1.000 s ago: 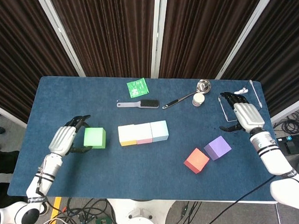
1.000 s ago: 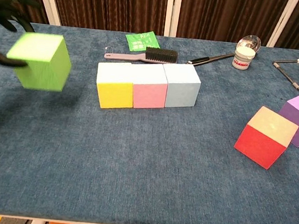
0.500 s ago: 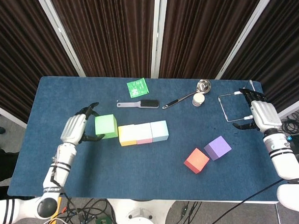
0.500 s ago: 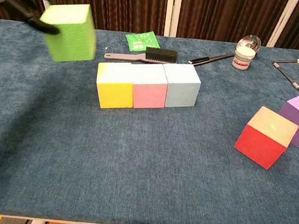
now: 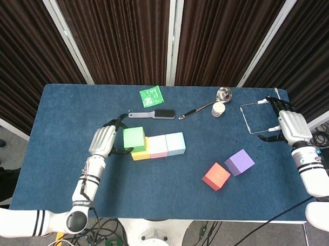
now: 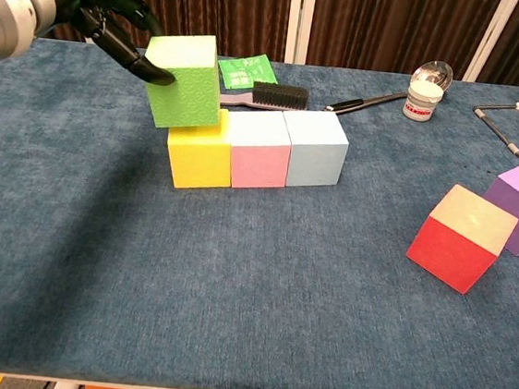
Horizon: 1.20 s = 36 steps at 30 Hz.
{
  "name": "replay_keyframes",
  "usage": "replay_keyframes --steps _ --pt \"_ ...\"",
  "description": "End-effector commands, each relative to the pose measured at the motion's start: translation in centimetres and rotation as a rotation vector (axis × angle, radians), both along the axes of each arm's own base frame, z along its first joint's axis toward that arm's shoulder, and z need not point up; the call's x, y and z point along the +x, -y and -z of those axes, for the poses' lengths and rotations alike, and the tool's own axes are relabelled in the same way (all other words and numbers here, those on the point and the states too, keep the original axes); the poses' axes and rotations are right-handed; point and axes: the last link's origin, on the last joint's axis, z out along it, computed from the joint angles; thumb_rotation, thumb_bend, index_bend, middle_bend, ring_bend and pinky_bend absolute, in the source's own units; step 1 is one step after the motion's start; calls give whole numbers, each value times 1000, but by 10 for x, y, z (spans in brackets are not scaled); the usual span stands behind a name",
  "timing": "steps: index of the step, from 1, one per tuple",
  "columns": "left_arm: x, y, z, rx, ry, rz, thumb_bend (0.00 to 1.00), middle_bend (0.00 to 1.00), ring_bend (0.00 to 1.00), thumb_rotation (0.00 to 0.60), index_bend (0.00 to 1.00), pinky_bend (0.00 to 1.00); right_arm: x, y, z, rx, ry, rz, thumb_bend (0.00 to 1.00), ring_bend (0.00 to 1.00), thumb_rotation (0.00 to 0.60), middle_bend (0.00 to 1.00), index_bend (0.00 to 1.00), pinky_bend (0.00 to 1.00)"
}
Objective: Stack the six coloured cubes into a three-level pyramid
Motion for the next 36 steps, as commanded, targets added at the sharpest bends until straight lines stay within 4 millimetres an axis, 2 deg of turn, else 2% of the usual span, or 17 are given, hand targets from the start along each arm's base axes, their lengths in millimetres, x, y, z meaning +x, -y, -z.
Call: replay_keyframes --steps 1,7,17,36 --pt "7 -2 1 8 -8 -4 293 473 151 600 109 215 -3 1 3 10 -12 0 65 0 600 53 0 0" --pt "18 -4 9 10 -26 4 291 474 152 600 110 215 -8 1 5 6 -11 4 66 0 600 53 0 0" --pt "23 -7 22 -1 -10 -12 291 483 162 600 111 215 -16 -4 1 2 -9 19 67 0 600 53 0 0" --pt "33 -5 29 -13 -22 -17 291 484 163 600 112 215 -24 -3 3 18 3 30 68 0 600 53 0 0"
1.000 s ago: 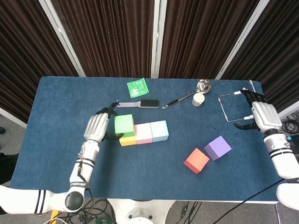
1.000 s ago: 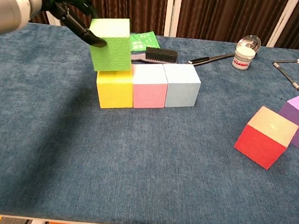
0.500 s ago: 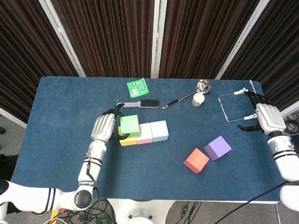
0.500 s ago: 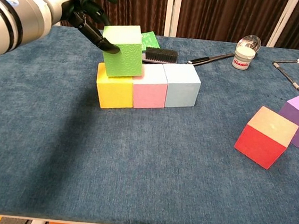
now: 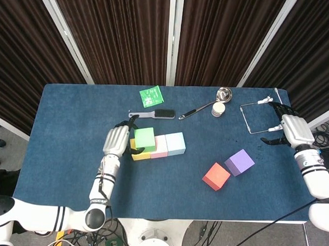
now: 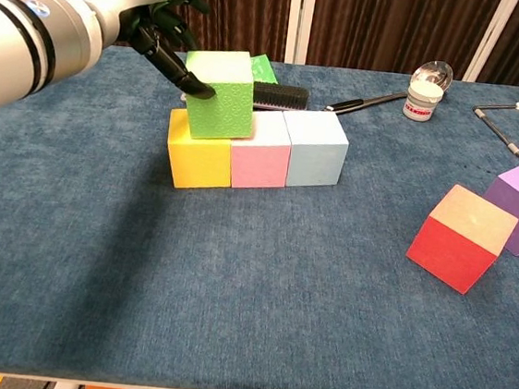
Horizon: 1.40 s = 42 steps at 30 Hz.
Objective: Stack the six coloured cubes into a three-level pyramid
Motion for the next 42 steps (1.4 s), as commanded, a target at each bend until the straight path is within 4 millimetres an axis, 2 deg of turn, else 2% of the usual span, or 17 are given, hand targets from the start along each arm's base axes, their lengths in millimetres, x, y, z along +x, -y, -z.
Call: replay_keyframes --steps 1,11,28,42 --pt "2 0 0 1 1 4 291 484 163 600 112 215 -1 -1 0 2 0 1 68 0 600 53 0 0" --pt "8 1 3 -13 5 7 290 484 169 600 112 215 -5 -2 1 3 11 5 67 0 600 53 0 0" --pt "6 1 6 -17 8 5 288 465 169 600 112 214 -14 0 8 23 30 19 69 0 600 53 0 0" --pt "6 2 6 -13 5 27 283 330 169 600 100 209 -17 0 9 30 34 26 69 0 600 53 0 0"
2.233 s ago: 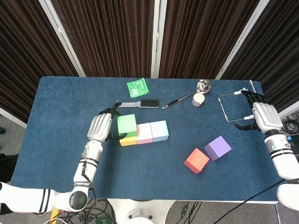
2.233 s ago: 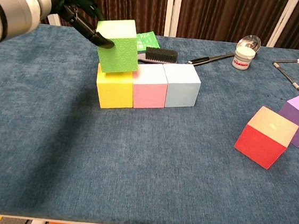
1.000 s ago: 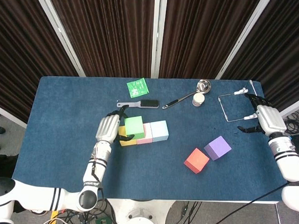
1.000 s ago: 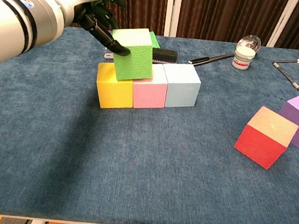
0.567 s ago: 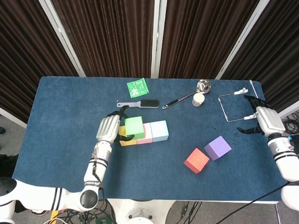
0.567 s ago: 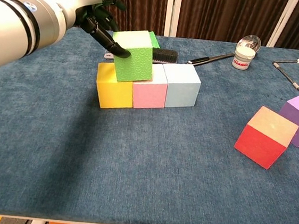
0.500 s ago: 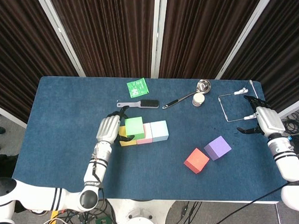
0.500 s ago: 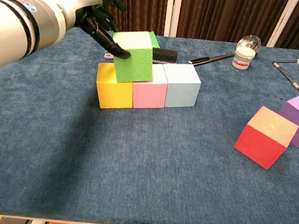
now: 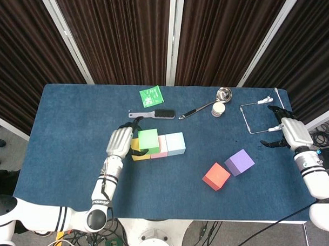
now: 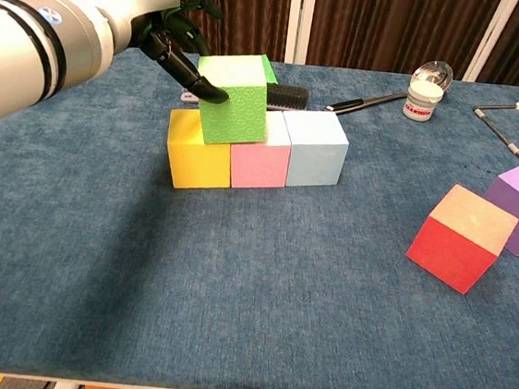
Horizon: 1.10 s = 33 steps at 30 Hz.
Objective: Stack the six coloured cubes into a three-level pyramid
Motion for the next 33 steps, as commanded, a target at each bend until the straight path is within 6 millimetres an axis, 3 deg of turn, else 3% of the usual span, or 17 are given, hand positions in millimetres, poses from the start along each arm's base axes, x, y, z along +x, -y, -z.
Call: replay_keyframes --steps 1,33 --pt "0 0 0 0 0 1 282 324 169 600 99 209 -1 0 0 3 1 3 69 0 600 53 0 0" --pt "-2 5 -1 -22 23 15 269 190 143 600 83 205 -3 -2 2 23 0 7 73 0 600 51 0 0"
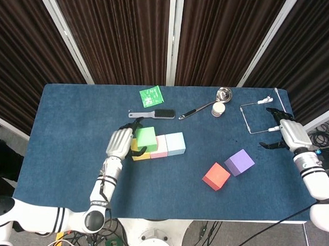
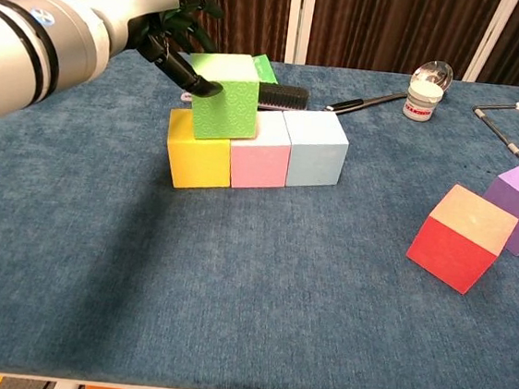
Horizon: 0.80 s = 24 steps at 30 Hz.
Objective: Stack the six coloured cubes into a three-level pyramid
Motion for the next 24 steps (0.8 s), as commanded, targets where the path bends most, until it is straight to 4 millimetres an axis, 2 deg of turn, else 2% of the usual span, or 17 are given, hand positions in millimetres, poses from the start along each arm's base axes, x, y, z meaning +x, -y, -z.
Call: replay_keyframes --steps 1,11,16,19,24 --pt "0 2 0 -8 7 2 268 186 142 600 82 205 0 0 0 0 0 2 73 0 600 51 0 0" --pt "-1 5 -2 -46 42 15 233 104 88 600 63 193 3 0 -1 -3 1 -6 73 0 600 50 0 0" --pt "-4 9 -12 -47 63 13 193 56 52 600 54 157 9 -1 -1 3 12 -15 72 0 600 48 0 0" --pt "-15 16 -29 -54 70 9 168 22 13 600 44 143 20 -2 -5 11 7 -40 71 0 600 48 0 0" --pt "-62 29 -75 -19 71 -84 145 0 0 600 41 124 56 -6 -8 22 14 -120 69 0 600 51 0 0"
